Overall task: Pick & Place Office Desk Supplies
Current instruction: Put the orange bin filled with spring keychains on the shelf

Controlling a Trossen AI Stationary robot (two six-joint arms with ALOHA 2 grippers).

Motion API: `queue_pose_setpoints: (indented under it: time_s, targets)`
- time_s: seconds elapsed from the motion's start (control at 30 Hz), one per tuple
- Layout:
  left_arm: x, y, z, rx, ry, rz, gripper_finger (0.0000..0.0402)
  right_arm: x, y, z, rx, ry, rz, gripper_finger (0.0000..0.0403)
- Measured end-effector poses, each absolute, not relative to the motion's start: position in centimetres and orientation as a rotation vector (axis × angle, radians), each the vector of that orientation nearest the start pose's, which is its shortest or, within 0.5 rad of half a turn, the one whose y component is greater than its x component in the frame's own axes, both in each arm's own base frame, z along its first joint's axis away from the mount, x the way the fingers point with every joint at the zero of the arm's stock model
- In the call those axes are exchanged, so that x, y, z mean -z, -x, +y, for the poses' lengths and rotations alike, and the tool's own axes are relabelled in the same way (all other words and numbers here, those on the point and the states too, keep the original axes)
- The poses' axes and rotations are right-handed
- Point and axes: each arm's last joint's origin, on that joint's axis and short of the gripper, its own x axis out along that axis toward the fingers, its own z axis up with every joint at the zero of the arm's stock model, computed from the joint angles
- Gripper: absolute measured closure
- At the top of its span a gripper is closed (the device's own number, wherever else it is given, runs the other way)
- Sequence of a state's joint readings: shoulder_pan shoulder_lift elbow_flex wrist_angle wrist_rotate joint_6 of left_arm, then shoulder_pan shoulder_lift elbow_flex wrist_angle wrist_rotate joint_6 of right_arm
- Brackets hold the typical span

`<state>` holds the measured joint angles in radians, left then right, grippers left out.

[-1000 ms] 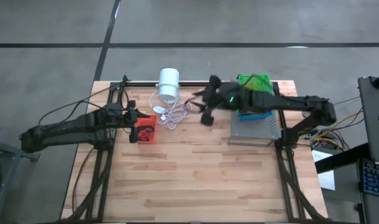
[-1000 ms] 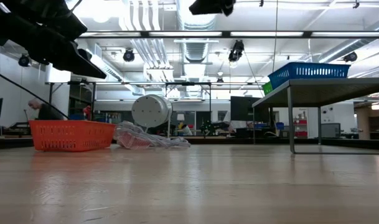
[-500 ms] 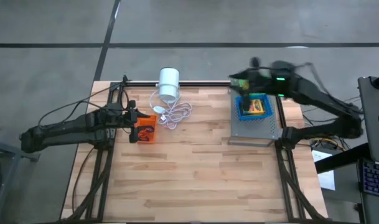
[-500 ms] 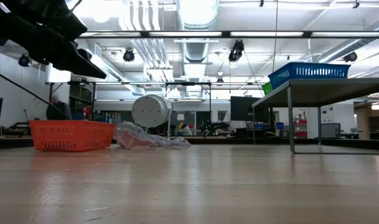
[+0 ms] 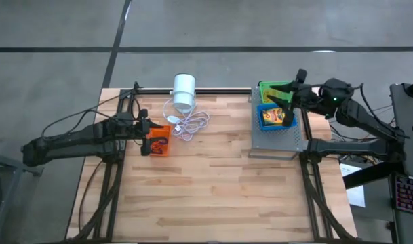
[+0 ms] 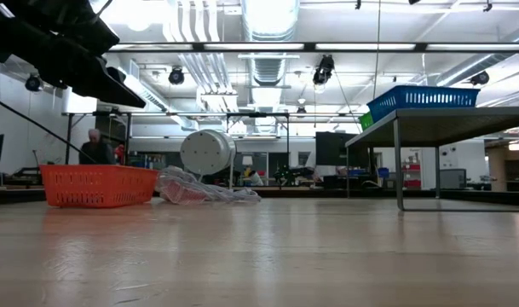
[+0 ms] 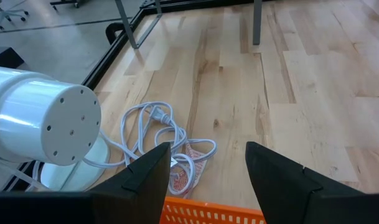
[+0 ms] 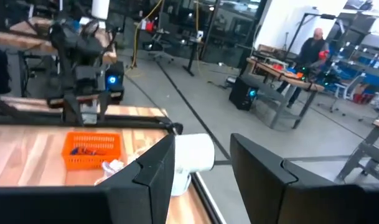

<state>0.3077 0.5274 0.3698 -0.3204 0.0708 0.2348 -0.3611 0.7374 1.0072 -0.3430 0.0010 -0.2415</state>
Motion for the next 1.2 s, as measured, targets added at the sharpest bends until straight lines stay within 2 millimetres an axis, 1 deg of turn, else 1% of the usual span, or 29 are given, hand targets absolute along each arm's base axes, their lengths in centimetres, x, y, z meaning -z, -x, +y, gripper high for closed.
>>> queue_pose_setpoints:
  time_s: [0.17, 0.5, 0.7, 1.07, 1.1, 1.2]
  targets:
    - [-21.27, -12.36, 3.71, -0.176, -0.139, 0.495, 0.0190, -39.01, -13.58, -5.11, 0.345, 0.224, 0.140, 0.0247]
    - [-21.27, -12.36, 3.71, -0.176, -0.139, 0.495, 0.0190, -39.65, -13.48, -5.08, 0.350, 0.222, 0.118, 0.0254]
    - [-21.27, -12.36, 3.71, -0.176, -0.139, 0.495, 0.0190, -39.49, -13.59, -5.11, 0.348, 0.219, 0.128, 0.0259]
    - [-21.27, -12.36, 3.72, -0.176, -0.140, 0.495, 0.0190, -39.48, -13.58, -5.12, 0.348, 0.220, 0.128, 0.0252]
    - [-21.27, -12.36, 3.72, -0.173, -0.154, 0.496, 0.0190, -39.48, -13.58, -5.12, 0.349, 0.219, 0.127, 0.0253]
    - [-21.27, -12.35, 3.74, -0.151, -0.267, 0.508, 0.0190, -39.49, -13.58, -5.13, 0.350, 0.220, 0.127, 0.0257]
